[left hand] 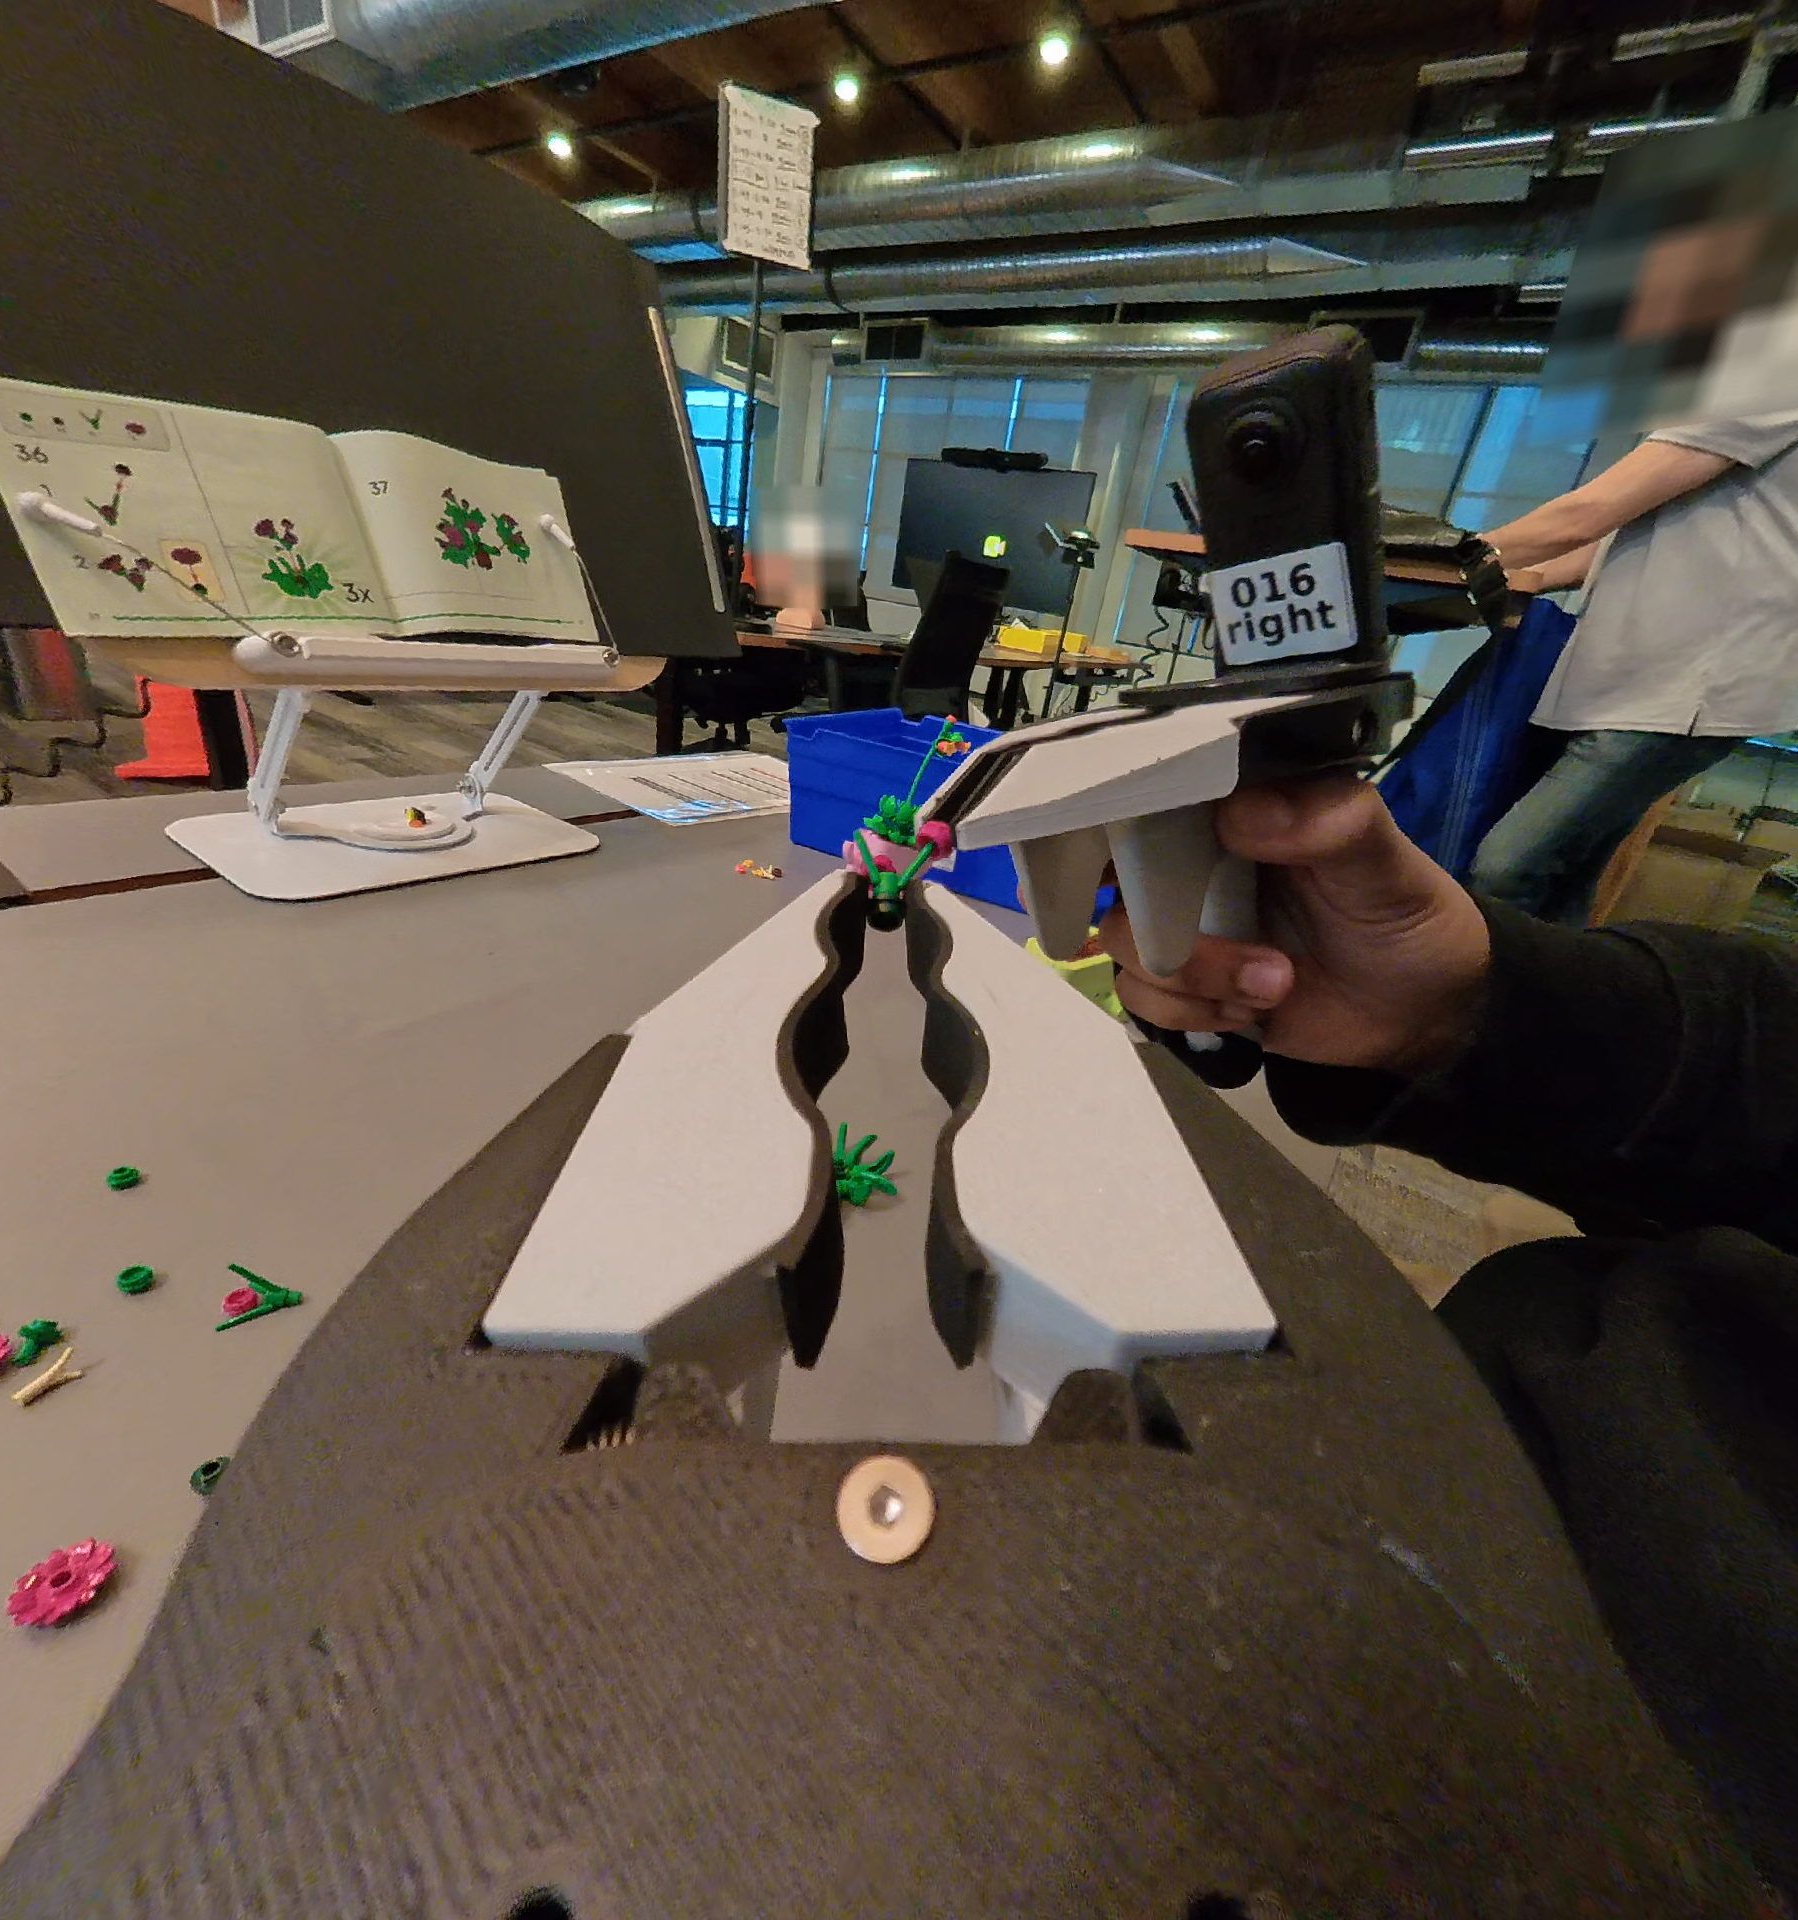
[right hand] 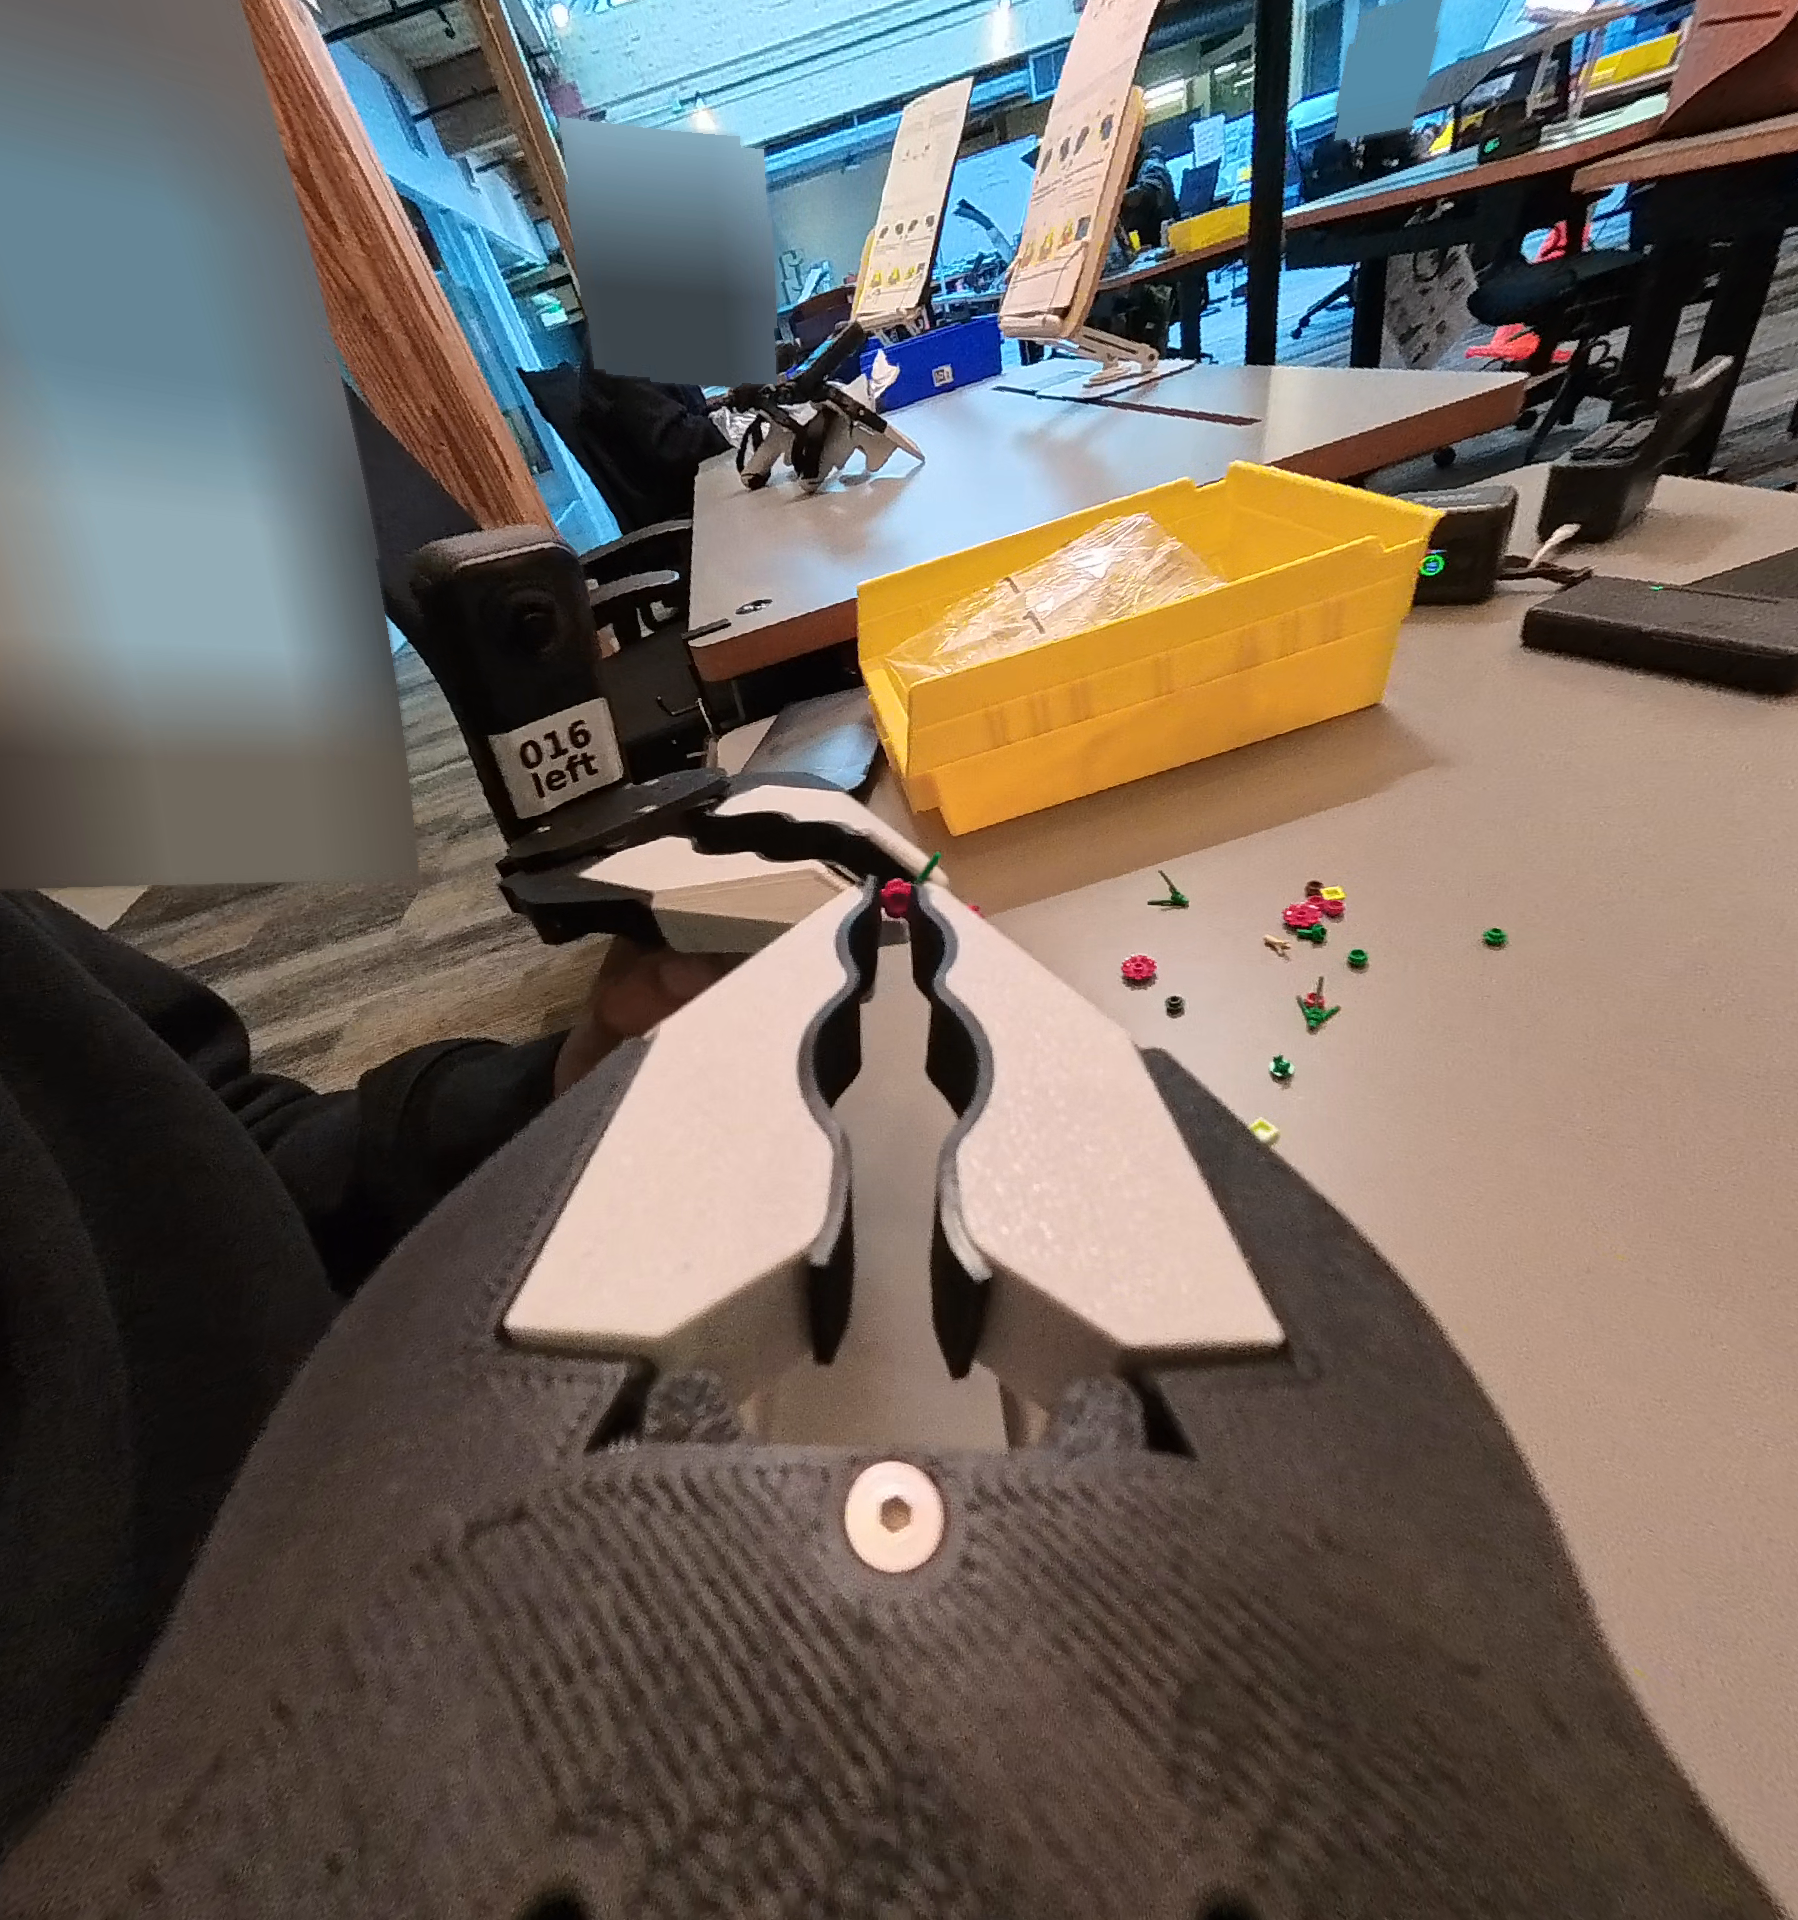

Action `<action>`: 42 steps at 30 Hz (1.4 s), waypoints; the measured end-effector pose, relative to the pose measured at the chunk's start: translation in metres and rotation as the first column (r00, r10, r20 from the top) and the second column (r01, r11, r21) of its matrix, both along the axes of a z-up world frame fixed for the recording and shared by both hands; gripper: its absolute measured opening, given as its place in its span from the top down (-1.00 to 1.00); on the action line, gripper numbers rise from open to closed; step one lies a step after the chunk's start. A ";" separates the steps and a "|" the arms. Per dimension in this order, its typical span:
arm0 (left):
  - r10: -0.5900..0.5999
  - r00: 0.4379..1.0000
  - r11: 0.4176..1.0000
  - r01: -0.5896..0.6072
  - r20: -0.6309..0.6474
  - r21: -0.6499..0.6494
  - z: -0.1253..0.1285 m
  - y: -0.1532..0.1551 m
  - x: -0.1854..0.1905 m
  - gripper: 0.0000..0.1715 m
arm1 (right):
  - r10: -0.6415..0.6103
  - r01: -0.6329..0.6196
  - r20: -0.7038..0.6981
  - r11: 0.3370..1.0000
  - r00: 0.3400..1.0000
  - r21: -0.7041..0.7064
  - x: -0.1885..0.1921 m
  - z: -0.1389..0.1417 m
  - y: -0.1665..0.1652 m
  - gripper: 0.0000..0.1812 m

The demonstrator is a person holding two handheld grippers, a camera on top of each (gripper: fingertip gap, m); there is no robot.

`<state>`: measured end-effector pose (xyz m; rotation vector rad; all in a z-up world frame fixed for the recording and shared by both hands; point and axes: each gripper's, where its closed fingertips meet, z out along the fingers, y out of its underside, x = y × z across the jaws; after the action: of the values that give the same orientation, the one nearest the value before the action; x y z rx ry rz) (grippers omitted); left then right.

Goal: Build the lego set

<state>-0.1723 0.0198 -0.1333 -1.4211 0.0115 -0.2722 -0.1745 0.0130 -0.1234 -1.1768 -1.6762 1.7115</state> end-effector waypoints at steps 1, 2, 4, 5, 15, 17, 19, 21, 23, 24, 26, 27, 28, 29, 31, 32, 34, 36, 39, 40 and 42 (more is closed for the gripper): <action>0.006 1.000 1.000 -0.006 0.004 -0.005 -0.001 0.001 0.000 0.94 | -0.009 0.009 -0.002 1.000 1.000 0.011 0.000 -0.001 0.001 0.97; 0.011 1.000 1.000 -0.011 0.005 -0.010 -0.001 0.001 0.000 0.94 | -0.018 0.018 -0.004 1.000 1.000 0.022 -0.001 -0.001 0.001 0.97; 0.031 1.000 0.999 -0.031 -0.006 -0.019 -0.002 0.002 -0.001 0.95 | -0.033 0.033 -0.002 0.998 0.999 0.053 -0.001 -0.002 0.003 0.97; 0.040 0.999 0.999 -0.040 -0.017 -0.024 -0.002 0.002 -0.001 0.95 | -0.038 0.038 0.000 0.997 0.999 0.070 -0.001 -0.003 0.003 0.97; 0.055 0.997 0.997 -0.058 -0.054 -0.048 -0.004 0.004 0.002 0.95 | -0.027 0.019 0.061 0.993 0.998 0.117 0.003 -0.008 0.004 0.97; 0.041 0.997 0.997 -0.045 -0.064 -0.059 -0.006 0.005 0.005 0.95 | -0.020 0.009 0.082 0.990 0.996 0.138 0.005 -0.009 0.005 0.97; 0.040 0.997 0.997 -0.044 -0.072 -0.058 -0.006 0.006 0.007 0.95 | -0.020 0.005 0.090 0.987 0.996 0.161 0.007 -0.008 0.006 0.97; 0.043 0.996 0.997 -0.047 -0.079 -0.057 -0.005 0.006 0.007 0.95 | -0.018 0.000 0.100 0.985 0.995 0.173 0.008 -0.009 0.006 0.97; 0.038 0.995 0.997 -0.044 -0.090 -0.062 -0.007 0.006 0.008 0.95 | -0.006 -0.014 0.115 0.984 0.993 0.175 0.009 -0.011 0.006 0.97; 0.033 0.995 0.997 -0.039 -0.098 -0.066 -0.007 0.006 0.009 0.95 | 0.007 -0.029 0.127 0.985 0.992 0.172 0.010 -0.011 0.006 0.97; 0.019 0.993 0.997 -0.028 -0.118 -0.076 -0.009 0.006 0.011 0.95 | 0.039 -0.067 0.162 0.983 0.986 0.171 0.013 -0.014 0.006 0.97; 0.016 0.992 0.996 -0.026 -0.129 -0.081 -0.010 0.007 0.013 0.95 | 0.052 -0.084 0.180 0.981 0.982 0.176 0.014 -0.015 0.007 0.97; 0.015 0.990 0.996 -0.026 -0.137 -0.084 -0.010 0.007 0.014 0.95 | 0.060 -0.097 0.193 0.978 0.979 0.185 0.015 -0.016 0.007 0.97; 0.014 0.990 0.996 -0.026 -0.143 -0.085 -0.011 0.008 0.014 0.95 | 0.064 -0.105 0.201 0.975 0.977 0.197 0.016 -0.016 0.007 0.97; 0.007 0.989 0.996 -0.020 -0.147 -0.088 -0.011 0.008 0.015 0.95 | 0.072 -0.119 0.216 0.969 0.974 0.216 0.017 -0.017 0.007 0.97; 0.003 0.989 0.996 -0.016 -0.146 -0.089 -0.012 0.008 0.016 0.96 | 0.076 -0.126 0.222 0.967 0.972 0.221 0.018 -0.018 0.007 0.97; 0.000 0.989 0.996 -0.013 -0.146 -0.089 -0.012 0.008 0.016 0.96 | 0.087 -0.139 0.230 0.966 0.969 0.218 0.018 -0.018 0.007 0.97; -0.003 0.990 0.996 -0.010 -0.144 -0.086 -0.011 0.008 0.017 0.95 | 0.101 -0.149 0.232 0.968 0.967 0.200 0.019 -0.017 0.007 0.97; -0.008 0.990 0.996 -0.005 -0.144 -0.087 -0.012 0.008 0.017 0.96 | 0.115 -0.160 0.236 0.970 0.965 0.182 0.019 -0.017 0.006 0.97; -0.009 0.990 0.996 -0.003 -0.144 -0.087 -0.012 0.008 0.017 0.96 | 0.118 -0.164 0.239 0.970 0.964 0.179 0.019 -0.017 0.006 0.97; -0.012 0.989 0.996 -0.001 -0.144 -0.089 -0.012 0.008 0.018 0.95 | 0.123 -0.169 0.247 0.970 0.961 0.174 0.020 -0.017 0.006 0.97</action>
<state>-0.1544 0.0274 -0.1453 -1.5274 0.1240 -0.1756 -0.1548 0.0192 -0.1405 -1.2264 -2.0692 1.4953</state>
